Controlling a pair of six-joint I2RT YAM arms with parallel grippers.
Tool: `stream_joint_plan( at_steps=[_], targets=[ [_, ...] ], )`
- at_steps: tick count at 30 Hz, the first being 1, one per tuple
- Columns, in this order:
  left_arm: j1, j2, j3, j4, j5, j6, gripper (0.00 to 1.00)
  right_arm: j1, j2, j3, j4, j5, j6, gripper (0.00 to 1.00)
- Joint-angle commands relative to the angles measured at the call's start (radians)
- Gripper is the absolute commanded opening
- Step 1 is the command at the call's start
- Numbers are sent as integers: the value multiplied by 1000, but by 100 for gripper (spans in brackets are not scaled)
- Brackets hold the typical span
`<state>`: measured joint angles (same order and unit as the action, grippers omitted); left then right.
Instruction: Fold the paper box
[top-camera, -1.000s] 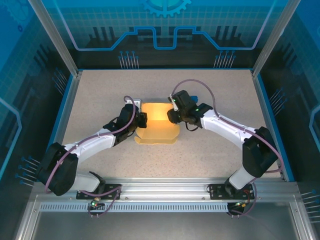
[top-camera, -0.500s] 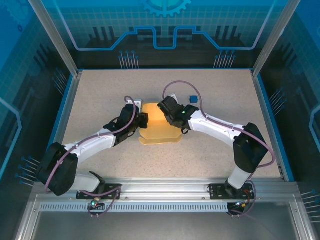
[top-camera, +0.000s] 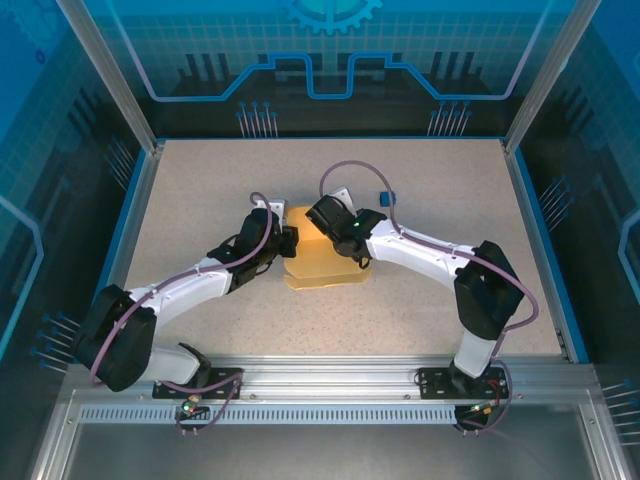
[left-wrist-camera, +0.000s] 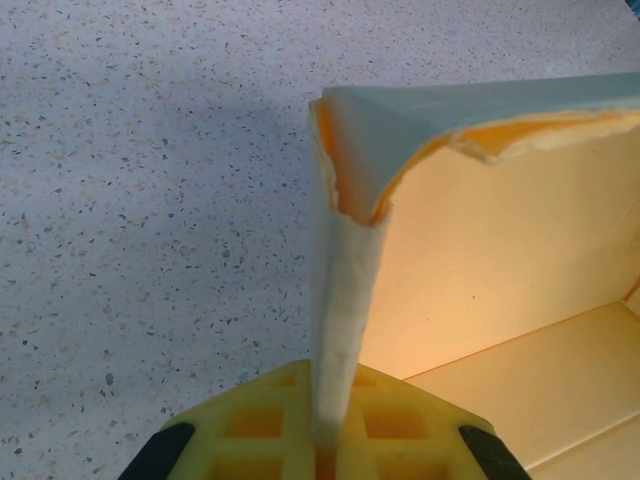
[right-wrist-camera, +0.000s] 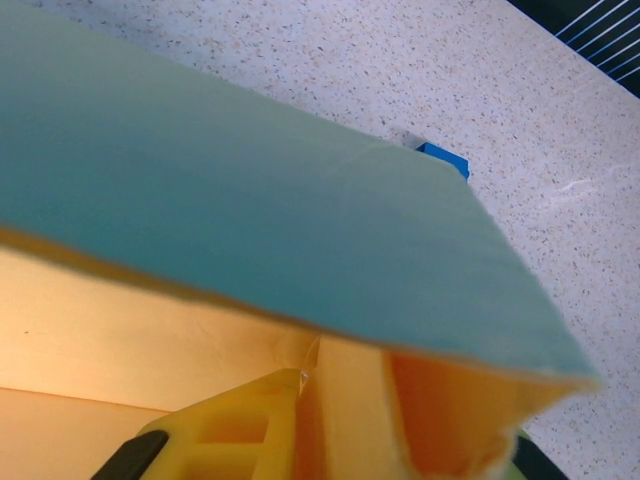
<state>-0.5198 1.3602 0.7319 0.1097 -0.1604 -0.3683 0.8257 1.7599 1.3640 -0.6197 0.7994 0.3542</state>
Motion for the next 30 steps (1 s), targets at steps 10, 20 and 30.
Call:
stream_joint_plan(
  at_steps=[10, 20, 30],
  targets=[
    [8, -18, -12, -14, -32, 6, 0, -73, -167, -34, 14, -252, 1, 43],
    [8, -29, -19, -18, -39, 8, 0, -123, -153, -17, 54, -365, 34, 37],
    [8, -23, -15, -16, -34, 7, 0, -62, -21, 94, -107, -88, 15, 21]
  ],
)
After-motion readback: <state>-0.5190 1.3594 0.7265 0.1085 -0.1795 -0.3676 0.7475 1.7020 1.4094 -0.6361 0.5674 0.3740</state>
